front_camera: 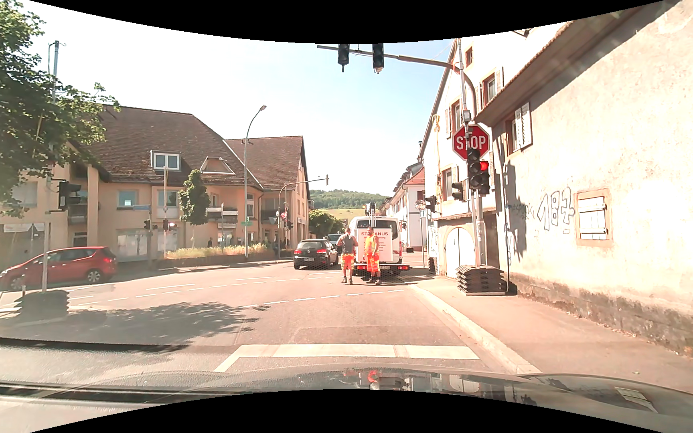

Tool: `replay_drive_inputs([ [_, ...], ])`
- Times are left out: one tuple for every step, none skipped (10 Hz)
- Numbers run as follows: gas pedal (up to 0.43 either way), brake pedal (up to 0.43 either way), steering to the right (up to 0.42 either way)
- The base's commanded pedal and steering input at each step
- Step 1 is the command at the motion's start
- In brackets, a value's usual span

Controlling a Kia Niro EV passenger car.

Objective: Follow the waypoints while adhering to traffic rules and regulations

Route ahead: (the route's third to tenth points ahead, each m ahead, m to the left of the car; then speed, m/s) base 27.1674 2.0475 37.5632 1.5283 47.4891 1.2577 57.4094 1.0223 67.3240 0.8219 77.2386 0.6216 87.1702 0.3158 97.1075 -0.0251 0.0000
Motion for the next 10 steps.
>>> replay_drive_inputs([
  [0.0, 0.262, -0.006],
  [0.0, 0.262, -0.006],
  [0.0, 0.262, -0.006],
  [0.0, 0.262, -0.006],
  [0.0, 0.262, -0.006],
  [0.0, 0.256, -0.006],
  [0.0, 0.262, -0.006],
  [0.0, 0.262, -0.006],
  [0.0, 0.268, -0.006],
  [0.0, 0.262, -0.006],
])
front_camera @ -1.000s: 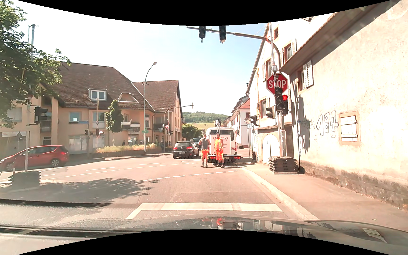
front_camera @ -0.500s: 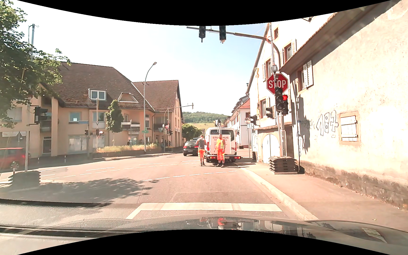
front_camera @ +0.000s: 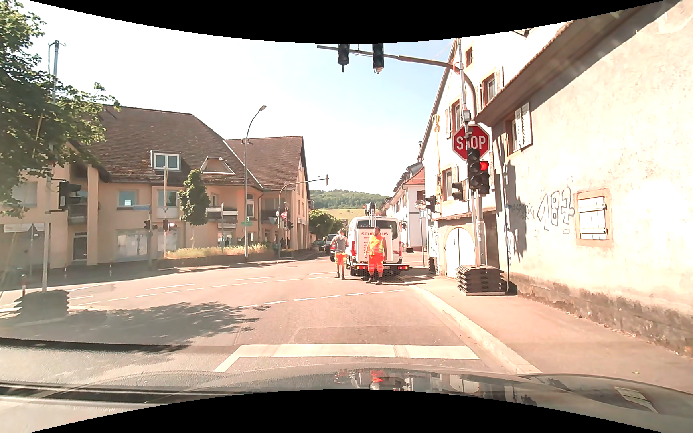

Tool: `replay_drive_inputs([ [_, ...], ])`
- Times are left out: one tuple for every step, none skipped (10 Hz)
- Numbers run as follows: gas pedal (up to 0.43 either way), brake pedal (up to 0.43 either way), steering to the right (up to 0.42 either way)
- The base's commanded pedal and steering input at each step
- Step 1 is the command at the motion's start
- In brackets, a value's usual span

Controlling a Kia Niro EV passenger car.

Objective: Follow the waypoints while adhering to traffic rules and regulations

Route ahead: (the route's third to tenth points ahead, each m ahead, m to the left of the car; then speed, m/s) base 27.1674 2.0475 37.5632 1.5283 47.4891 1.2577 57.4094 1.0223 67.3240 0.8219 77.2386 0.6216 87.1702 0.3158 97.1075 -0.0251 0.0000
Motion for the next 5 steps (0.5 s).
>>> replay_drive_inputs([
  [0.0, 0.262, -0.006],
  [0.0, 0.268, -0.006],
  [0.0, 0.262, -0.006],
  [0.0, 0.262, -0.006],
  [0.0, 0.268, -0.006],
])
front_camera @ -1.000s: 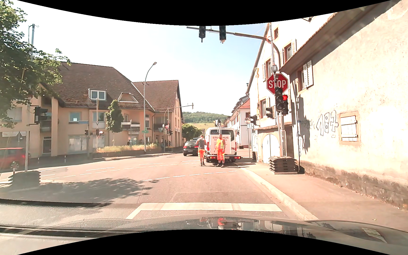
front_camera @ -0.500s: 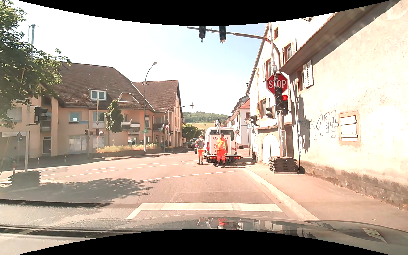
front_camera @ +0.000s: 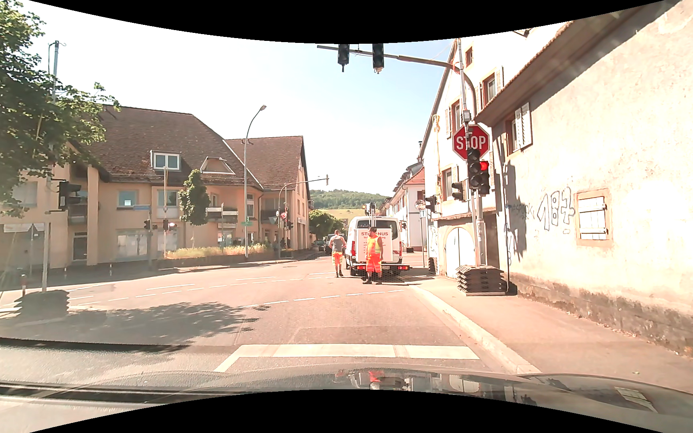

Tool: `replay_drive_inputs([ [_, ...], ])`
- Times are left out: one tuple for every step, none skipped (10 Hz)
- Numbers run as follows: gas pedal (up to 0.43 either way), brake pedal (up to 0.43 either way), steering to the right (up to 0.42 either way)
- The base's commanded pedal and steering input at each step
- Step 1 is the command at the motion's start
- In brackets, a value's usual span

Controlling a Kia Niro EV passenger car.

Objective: Follow the waypoints while adhering to traffic rules and regulations

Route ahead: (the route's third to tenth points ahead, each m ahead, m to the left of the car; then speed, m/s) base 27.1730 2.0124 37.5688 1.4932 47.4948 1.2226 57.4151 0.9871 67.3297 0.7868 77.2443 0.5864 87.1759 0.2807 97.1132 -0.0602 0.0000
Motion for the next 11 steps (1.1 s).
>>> replay_drive_inputs([
  [0.0, 0.262, -0.006],
  [0.0, 0.262, -0.006],
  [0.0, 0.262, -0.006],
  [0.0, 0.262, -0.006],
  [0.0, 0.262, -0.006],
  [0.0, 0.262, -0.006],
  [0.0, 0.262, -0.006],
  [0.0, 0.268, -0.006],
  [0.0, 0.262, -0.006],
  [0.0, 0.262, -0.006],
  [0.0, 0.262, -0.006],
])
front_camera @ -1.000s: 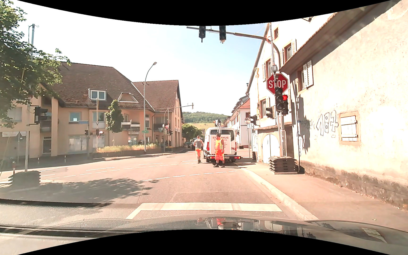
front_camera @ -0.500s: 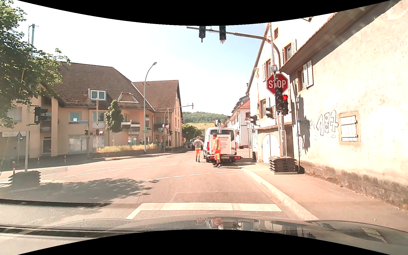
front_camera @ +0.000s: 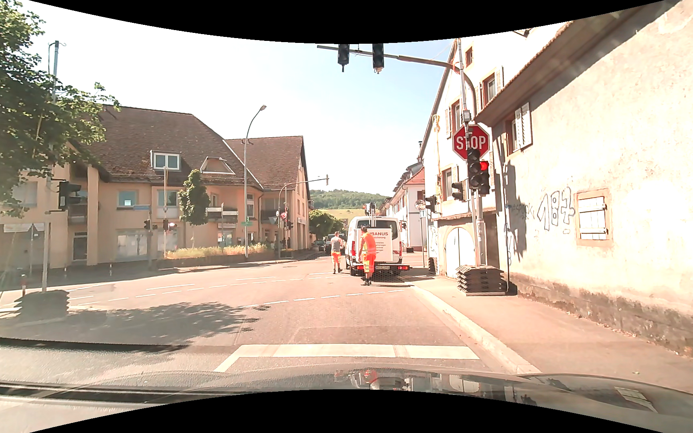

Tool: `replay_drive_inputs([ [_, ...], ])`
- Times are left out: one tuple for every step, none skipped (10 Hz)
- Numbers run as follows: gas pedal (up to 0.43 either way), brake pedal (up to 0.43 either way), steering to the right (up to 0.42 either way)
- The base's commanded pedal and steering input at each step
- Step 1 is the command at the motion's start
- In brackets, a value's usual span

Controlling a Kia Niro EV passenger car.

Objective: Follow the waypoints while adhering to traffic rules and regulations

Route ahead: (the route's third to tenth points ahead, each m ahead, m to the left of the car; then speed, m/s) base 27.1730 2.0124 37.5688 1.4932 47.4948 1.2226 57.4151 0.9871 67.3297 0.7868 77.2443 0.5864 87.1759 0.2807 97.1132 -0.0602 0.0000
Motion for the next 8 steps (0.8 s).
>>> replay_drive_inputs([
  [0.0, 0.262, -0.006],
  [0.0, 0.262, -0.006],
  [0.0, 0.262, -0.006],
  [0.0, 0.262, -0.006],
  [0.0, 0.262, -0.006],
  [0.0, 0.262, -0.006],
  [0.0, 0.262, -0.006],
  [0.0, 0.262, -0.006],
])
